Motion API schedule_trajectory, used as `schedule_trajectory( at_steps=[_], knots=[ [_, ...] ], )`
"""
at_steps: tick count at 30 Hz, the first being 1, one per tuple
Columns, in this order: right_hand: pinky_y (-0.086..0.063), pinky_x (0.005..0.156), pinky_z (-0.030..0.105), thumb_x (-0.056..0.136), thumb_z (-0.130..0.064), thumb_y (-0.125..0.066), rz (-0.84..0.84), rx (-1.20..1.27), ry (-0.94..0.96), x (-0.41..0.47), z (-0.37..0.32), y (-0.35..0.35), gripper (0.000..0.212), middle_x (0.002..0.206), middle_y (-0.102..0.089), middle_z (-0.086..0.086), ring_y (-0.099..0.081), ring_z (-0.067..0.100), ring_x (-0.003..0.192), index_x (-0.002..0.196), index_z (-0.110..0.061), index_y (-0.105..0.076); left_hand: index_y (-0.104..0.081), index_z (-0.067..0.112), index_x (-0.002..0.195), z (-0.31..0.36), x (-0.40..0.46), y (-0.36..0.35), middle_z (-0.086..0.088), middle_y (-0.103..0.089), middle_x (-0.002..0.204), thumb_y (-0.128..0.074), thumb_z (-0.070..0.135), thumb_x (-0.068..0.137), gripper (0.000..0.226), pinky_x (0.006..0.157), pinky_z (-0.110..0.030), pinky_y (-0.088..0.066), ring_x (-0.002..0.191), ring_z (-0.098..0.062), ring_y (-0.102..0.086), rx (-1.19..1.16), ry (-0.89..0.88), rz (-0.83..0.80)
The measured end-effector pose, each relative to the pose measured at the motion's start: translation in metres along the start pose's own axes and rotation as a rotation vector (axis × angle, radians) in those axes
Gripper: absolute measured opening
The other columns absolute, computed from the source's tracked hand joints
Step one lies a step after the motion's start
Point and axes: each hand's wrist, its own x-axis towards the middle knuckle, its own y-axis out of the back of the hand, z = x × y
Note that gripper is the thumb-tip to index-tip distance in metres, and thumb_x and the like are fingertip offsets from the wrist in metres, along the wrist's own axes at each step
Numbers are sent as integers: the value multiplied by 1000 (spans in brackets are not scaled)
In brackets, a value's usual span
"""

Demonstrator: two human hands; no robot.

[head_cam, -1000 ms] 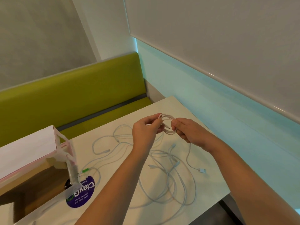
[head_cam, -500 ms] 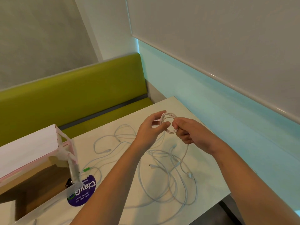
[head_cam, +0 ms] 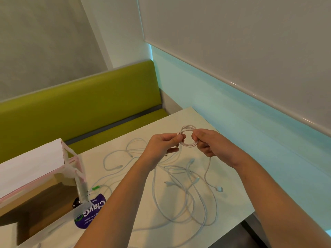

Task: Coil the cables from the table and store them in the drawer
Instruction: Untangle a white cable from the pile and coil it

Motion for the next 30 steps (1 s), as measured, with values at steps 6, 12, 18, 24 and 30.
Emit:
schedule_trajectory(
  at_steps=[6, 12, 18, 24, 30],
  knots=[
    [-23, 47, 20, 103, -32, -39, 87, -66, 44, 8, 2, -11, 32, 55, -34, -9, -25, 10, 50, 81, -16, -57, -74, 1, 104, -4, 4, -10, -9, -74, 84, -72, 17, 85, 24, 68, -21, -58, 74, -15, -69, -168, 34, 216],
    [-51, 69, 23, 99, -31, -52, 33, -9, 87, 7, 21, -4, 18, 70, -51, 0, -53, 14, 65, 106, -25, -68, -72, -2, 103, -9, 7, -3, -6, -71, 78, -69, 12, 88, 20, 66, -21, -58, 61, -12, -64, -229, -10, 363],
    [-52, 81, 23, 91, -21, -67, 101, -278, -29, 17, 62, 1, 14, 93, -71, -3, -65, 10, 85, 102, -21, -75, -73, 2, 91, -13, 4, 3, 3, -75, 97, -64, 13, 92, 14, 66, -20, -57, 62, -10, -59, -247, 1, 327],
    [-37, 64, 14, 88, -23, -70, 176, -557, -118, 21, 94, -1, 9, 99, -60, -3, -52, 4, 79, 96, -24, -75, -71, 1, 108, -10, 2, 10, -9, -64, 93, -64, 12, 92, 20, 63, -18, -55, 71, -14, -60, -263, 35, 349],
    [-39, 58, 9, 87, -15, -71, 224, -513, -125, 27, 97, -7, 6, 85, -64, -11, -55, -2, 71, 91, -19, -72, -74, 12, 105, -13, -3, 9, -8, -61, 94, -65, 17, 92, 16, 68, -21, -55, 70, -11, -60, -220, 103, 238]
  ],
)
